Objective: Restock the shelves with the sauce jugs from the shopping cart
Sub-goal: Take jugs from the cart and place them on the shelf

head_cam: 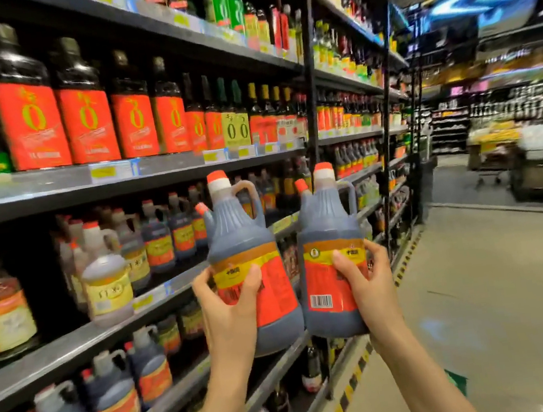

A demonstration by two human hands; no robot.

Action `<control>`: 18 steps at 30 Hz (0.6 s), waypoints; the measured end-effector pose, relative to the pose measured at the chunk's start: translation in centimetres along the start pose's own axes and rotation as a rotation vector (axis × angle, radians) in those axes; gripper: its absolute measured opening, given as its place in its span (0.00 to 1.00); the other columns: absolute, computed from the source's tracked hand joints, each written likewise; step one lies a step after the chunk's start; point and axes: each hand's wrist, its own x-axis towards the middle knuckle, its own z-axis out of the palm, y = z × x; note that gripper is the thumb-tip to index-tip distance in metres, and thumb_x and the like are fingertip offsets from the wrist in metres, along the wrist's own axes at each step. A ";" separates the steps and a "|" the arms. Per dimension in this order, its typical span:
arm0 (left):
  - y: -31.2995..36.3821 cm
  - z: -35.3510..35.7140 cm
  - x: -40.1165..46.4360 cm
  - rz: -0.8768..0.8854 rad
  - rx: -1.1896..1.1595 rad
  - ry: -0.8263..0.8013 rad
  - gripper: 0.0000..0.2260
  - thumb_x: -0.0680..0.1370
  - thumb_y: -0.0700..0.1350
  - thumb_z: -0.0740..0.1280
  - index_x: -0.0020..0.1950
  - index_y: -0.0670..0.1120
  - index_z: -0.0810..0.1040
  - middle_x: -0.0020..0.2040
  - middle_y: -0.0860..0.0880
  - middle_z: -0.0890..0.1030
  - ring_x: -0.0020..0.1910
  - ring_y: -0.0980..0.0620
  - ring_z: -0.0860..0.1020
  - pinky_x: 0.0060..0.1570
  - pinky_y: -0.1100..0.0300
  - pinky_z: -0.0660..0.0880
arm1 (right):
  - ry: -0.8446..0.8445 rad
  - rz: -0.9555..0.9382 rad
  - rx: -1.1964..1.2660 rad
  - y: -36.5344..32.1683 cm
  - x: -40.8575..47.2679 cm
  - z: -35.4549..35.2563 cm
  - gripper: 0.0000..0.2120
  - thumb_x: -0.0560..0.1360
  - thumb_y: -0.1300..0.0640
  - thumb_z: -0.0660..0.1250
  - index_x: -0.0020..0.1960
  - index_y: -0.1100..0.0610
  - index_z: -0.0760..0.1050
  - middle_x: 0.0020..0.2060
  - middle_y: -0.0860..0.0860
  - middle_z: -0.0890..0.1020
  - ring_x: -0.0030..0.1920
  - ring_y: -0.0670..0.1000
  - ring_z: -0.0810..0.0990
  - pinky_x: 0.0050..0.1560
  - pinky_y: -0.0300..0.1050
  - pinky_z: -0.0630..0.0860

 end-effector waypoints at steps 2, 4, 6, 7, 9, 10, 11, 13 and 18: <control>-1.2 2.6 1.3 0.010 -0.007 -0.031 0.28 0.67 0.53 0.73 0.61 0.48 0.65 0.48 0.54 0.75 0.43 0.65 0.74 0.45 0.62 0.70 | 0.027 -0.001 0.006 0.8 2.6 -1.2 0.13 0.74 0.55 0.67 0.54 0.47 0.66 0.47 0.48 0.78 0.43 0.45 0.80 0.33 0.33 0.77; -2.7 5.4 2.7 0.000 -0.029 -0.056 0.31 0.61 0.59 0.70 0.59 0.50 0.65 0.47 0.56 0.76 0.44 0.62 0.76 0.46 0.59 0.72 | 0.039 0.008 0.007 1.8 5.2 -2.8 0.15 0.73 0.55 0.67 0.56 0.49 0.66 0.47 0.48 0.78 0.42 0.45 0.81 0.33 0.34 0.77; -4.3 8.6 3.9 -0.014 -0.035 -0.069 0.32 0.59 0.61 0.70 0.58 0.51 0.65 0.48 0.55 0.77 0.45 0.60 0.76 0.46 0.58 0.73 | 0.055 0.007 -0.002 2.8 8.0 -4.5 0.18 0.73 0.54 0.68 0.60 0.50 0.65 0.48 0.48 0.78 0.42 0.45 0.81 0.32 0.34 0.76; -5.1 10.4 4.4 -0.018 -0.033 -0.076 0.32 0.59 0.61 0.70 0.58 0.51 0.65 0.48 0.54 0.77 0.45 0.59 0.77 0.47 0.57 0.73 | 0.059 0.000 -0.012 3.3 9.5 -5.5 0.19 0.73 0.54 0.68 0.60 0.50 0.64 0.48 0.48 0.78 0.43 0.45 0.80 0.32 0.34 0.76; -6.9 14.1 5.5 -0.024 -0.020 -0.077 0.34 0.57 0.63 0.70 0.58 0.52 0.65 0.49 0.55 0.77 0.46 0.58 0.77 0.48 0.55 0.73 | 0.061 -0.009 -0.022 4.3 12.9 -7.7 0.20 0.73 0.54 0.68 0.61 0.51 0.64 0.49 0.49 0.78 0.44 0.46 0.81 0.34 0.35 0.76; -7.7 16.1 6.0 -0.027 -0.014 -0.077 0.35 0.56 0.65 0.69 0.58 0.52 0.65 0.48 0.55 0.77 0.46 0.57 0.77 0.49 0.54 0.74 | 0.063 -0.012 -0.027 4.8 14.7 -8.9 0.21 0.73 0.54 0.68 0.62 0.52 0.65 0.51 0.51 0.78 0.45 0.47 0.81 0.35 0.37 0.76; -8.5 18.2 6.5 -0.027 -0.016 -0.080 0.35 0.56 0.66 0.68 0.58 0.52 0.65 0.48 0.55 0.77 0.46 0.56 0.78 0.50 0.53 0.74 | 0.067 -0.012 -0.036 5.2 16.6 -10.2 0.22 0.72 0.53 0.68 0.63 0.53 0.64 0.52 0.52 0.78 0.46 0.48 0.80 0.36 0.38 0.76; -9.8 22.7 7.6 -0.037 -0.031 -0.080 0.35 0.58 0.64 0.71 0.60 0.51 0.65 0.51 0.50 0.78 0.47 0.54 0.78 0.50 0.53 0.75 | 0.067 -0.005 -0.039 5.9 20.6 -12.9 0.24 0.72 0.52 0.68 0.64 0.53 0.64 0.54 0.53 0.77 0.46 0.48 0.80 0.37 0.39 0.76; -12.6 34.3 10.2 -0.070 -0.067 -0.084 0.24 0.73 0.46 0.69 0.64 0.45 0.62 0.51 0.49 0.75 0.44 0.60 0.75 0.32 0.74 0.72 | 0.046 0.007 -0.037 6.7 30.7 -19.3 0.22 0.73 0.54 0.68 0.63 0.53 0.64 0.49 0.50 0.78 0.44 0.48 0.81 0.36 0.39 0.77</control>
